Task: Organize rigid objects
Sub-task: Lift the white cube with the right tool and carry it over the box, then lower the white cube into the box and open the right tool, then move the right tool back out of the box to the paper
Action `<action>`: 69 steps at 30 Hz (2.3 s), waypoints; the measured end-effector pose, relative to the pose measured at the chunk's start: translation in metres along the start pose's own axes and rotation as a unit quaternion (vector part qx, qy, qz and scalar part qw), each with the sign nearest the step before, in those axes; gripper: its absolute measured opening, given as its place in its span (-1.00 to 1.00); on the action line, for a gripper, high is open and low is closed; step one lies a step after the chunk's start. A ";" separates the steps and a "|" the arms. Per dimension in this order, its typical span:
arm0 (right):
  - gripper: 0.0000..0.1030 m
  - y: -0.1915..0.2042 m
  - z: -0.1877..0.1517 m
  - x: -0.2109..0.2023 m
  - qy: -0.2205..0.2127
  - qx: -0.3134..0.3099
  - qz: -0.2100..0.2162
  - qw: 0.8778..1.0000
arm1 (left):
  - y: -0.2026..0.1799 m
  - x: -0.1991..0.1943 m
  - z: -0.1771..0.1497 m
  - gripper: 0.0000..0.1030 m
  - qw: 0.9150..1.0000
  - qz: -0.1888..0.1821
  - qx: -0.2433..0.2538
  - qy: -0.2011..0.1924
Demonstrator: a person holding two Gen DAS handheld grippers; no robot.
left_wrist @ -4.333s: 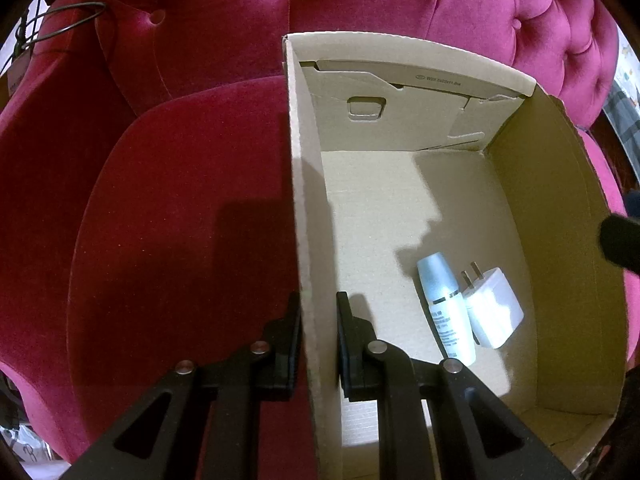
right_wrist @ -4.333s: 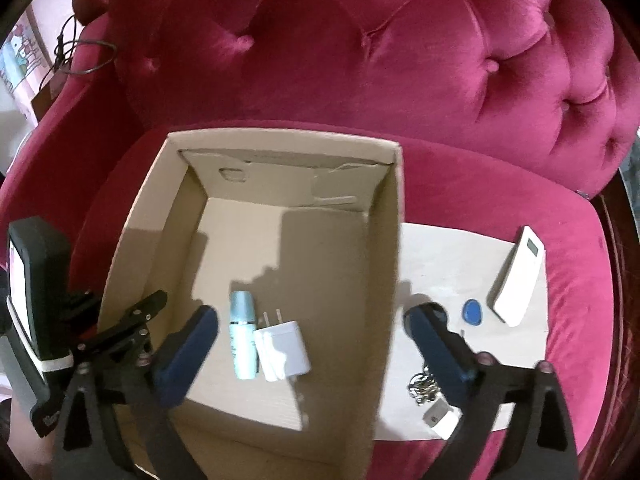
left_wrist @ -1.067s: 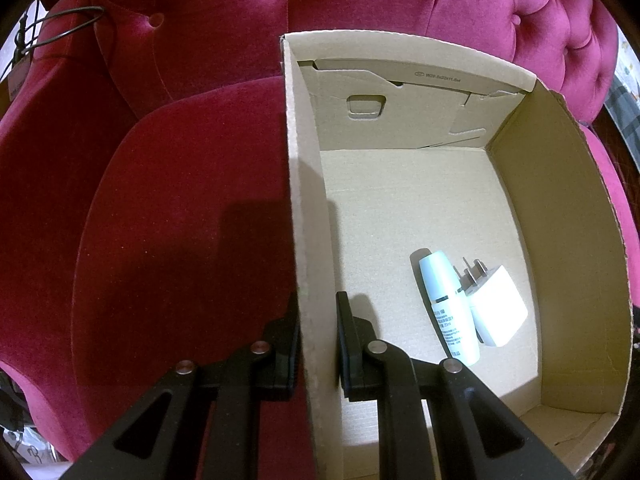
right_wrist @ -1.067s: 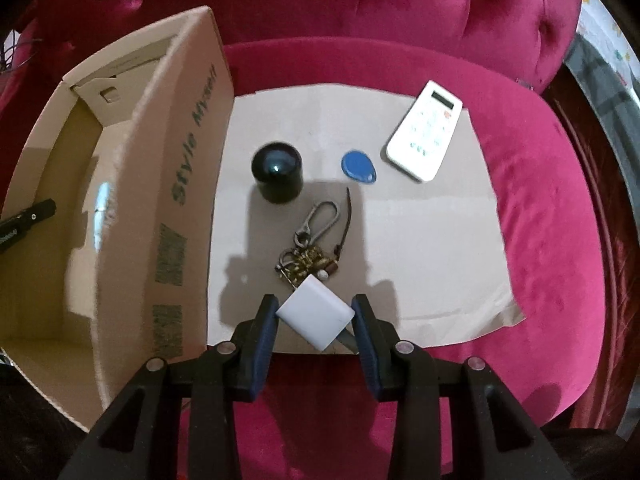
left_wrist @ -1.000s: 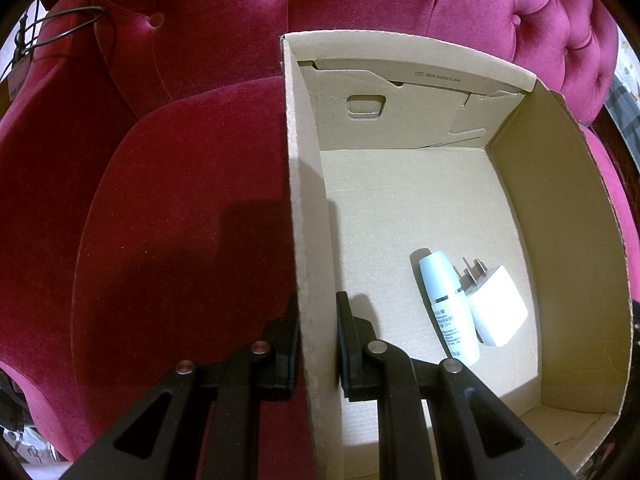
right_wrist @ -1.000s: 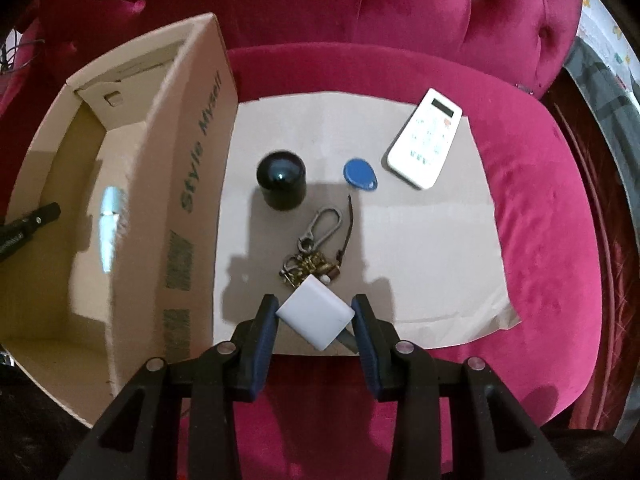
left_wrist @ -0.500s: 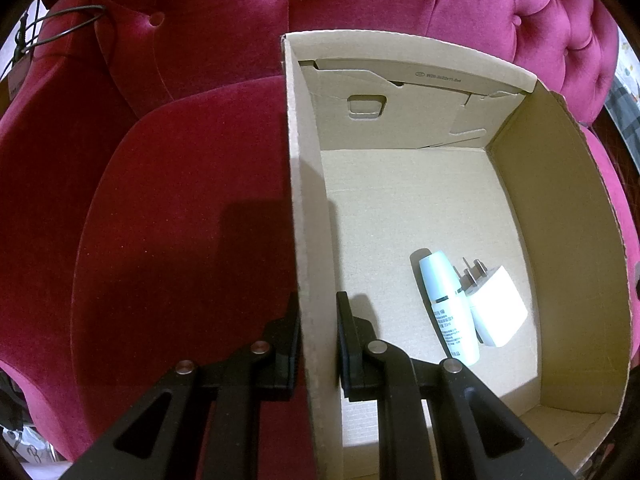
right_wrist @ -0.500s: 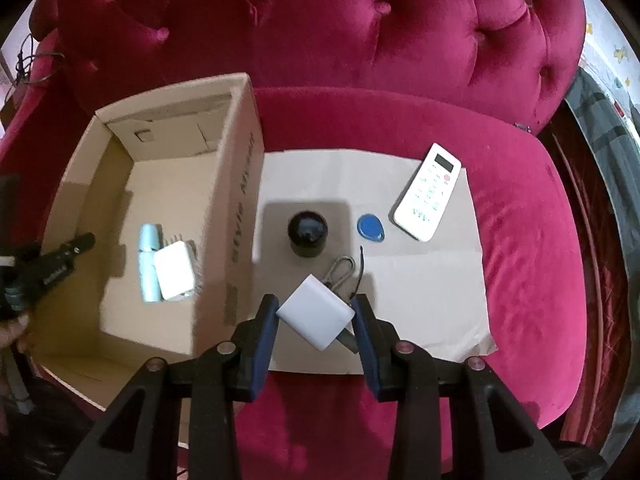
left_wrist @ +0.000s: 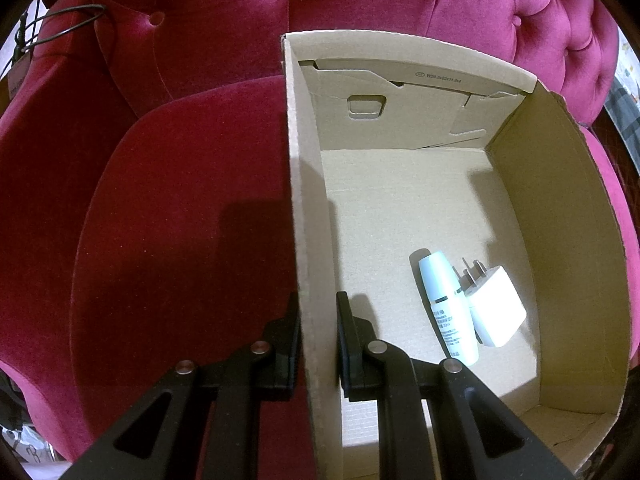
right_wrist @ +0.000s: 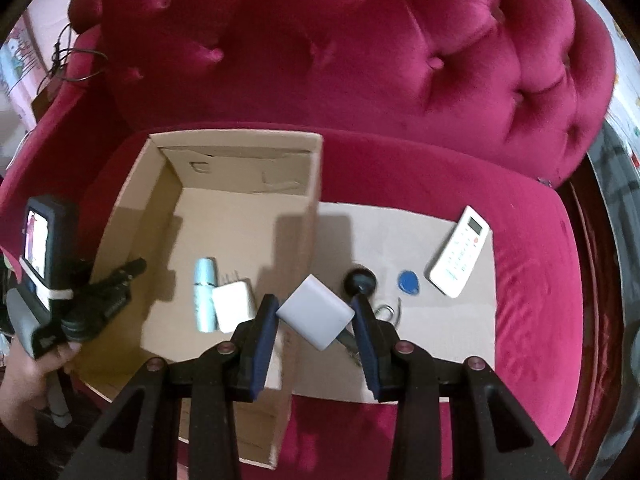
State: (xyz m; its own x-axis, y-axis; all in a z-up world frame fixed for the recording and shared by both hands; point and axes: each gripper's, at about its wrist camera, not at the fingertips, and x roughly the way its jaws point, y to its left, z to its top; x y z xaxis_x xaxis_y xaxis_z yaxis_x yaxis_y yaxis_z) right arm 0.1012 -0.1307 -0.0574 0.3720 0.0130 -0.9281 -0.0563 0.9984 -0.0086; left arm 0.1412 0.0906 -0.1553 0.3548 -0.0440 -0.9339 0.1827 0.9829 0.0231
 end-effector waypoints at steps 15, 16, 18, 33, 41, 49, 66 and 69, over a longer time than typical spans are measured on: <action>-0.22 0.059 0.030 0.037 0.016 -0.055 0.027 0.998 | 0.004 0.002 0.001 -0.68 1.000 -0.003 -0.003 0.001; -0.22 0.061 0.031 0.040 0.018 -0.057 0.028 0.998 | 0.004 0.002 0.001 -0.68 1.000 -0.003 -0.002 0.001; -0.22 0.067 0.034 0.050 0.022 -0.060 0.030 0.997 | 0.004 0.002 0.001 -0.68 1.000 -0.002 -0.001 0.001; -0.21 0.082 0.042 0.123 0.072 -0.046 0.049 0.995 | 0.002 0.002 0.001 -0.68 1.000 0.000 -0.002 0.002; -0.21 0.084 0.036 0.146 0.088 -0.047 0.043 0.994 | 0.003 0.002 0.001 -0.68 1.000 -0.003 -0.004 0.004; -0.08 0.079 0.036 0.147 0.086 -0.042 0.040 0.995 | 0.004 0.002 0.001 -0.68 1.000 -0.001 -0.003 0.005; 0.24 0.073 0.037 0.094 0.051 -0.038 0.045 0.997 | 0.001 0.004 0.002 -0.68 1.000 0.003 0.002 0.006; 0.37 0.077 0.042 0.088 0.044 -0.045 0.043 0.997 | 0.001 0.005 0.002 -0.68 1.000 0.003 0.001 0.006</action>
State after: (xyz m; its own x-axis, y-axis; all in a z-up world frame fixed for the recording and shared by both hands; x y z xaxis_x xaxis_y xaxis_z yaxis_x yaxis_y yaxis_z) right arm 0.1687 -0.0504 -0.1237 0.2801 0.0891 -0.9558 -0.1682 0.9848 0.0425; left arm 0.1453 0.0907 -0.1588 0.3449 -0.0363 -0.9379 0.1829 0.9827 0.0292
